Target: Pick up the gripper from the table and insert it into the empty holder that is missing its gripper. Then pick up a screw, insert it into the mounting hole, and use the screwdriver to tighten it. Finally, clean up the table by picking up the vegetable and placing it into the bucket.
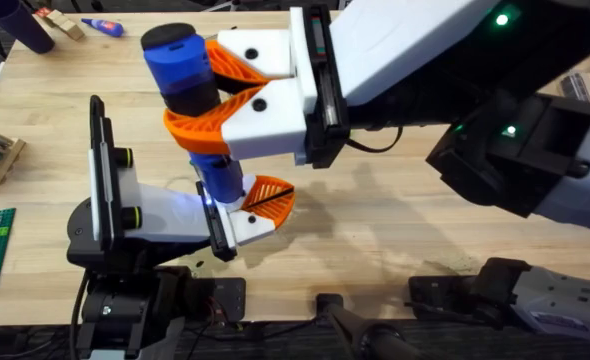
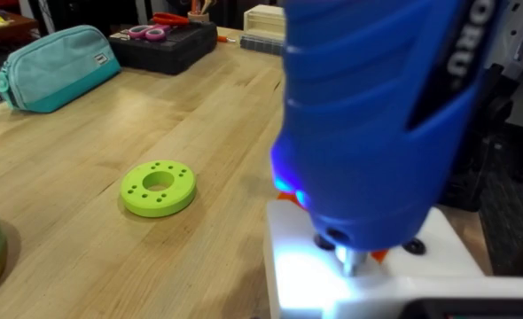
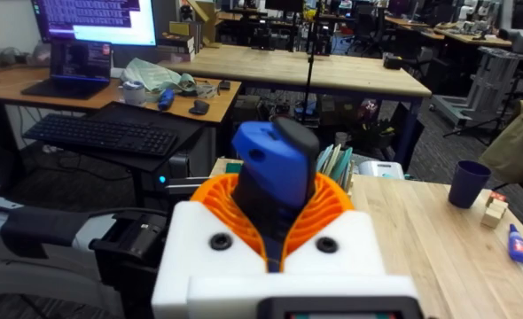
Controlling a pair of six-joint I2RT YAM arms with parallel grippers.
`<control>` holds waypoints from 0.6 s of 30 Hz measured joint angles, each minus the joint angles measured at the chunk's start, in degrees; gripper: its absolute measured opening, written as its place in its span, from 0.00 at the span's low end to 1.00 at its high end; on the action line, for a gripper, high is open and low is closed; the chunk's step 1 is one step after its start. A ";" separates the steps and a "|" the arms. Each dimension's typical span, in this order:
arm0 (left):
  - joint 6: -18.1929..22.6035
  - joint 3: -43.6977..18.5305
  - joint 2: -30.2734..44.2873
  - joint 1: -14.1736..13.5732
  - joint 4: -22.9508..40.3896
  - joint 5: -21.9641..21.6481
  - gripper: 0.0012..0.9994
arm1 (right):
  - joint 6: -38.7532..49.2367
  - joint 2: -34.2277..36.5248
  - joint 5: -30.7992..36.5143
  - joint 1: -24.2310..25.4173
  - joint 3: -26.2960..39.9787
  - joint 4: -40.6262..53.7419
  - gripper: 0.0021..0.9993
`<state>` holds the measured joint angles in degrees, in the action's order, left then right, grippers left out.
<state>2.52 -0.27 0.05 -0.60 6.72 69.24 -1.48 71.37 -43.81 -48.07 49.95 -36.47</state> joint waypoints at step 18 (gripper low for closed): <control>-0.02 0.00 0.00 0.00 0.24 0.02 0.01 | 0.19 0.28 -1.12 -0.02 0.00 -0.87 0.05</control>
<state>2.50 -0.27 0.05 -0.60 6.96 69.25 -1.28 71.66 -44.94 -48.10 49.95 -37.34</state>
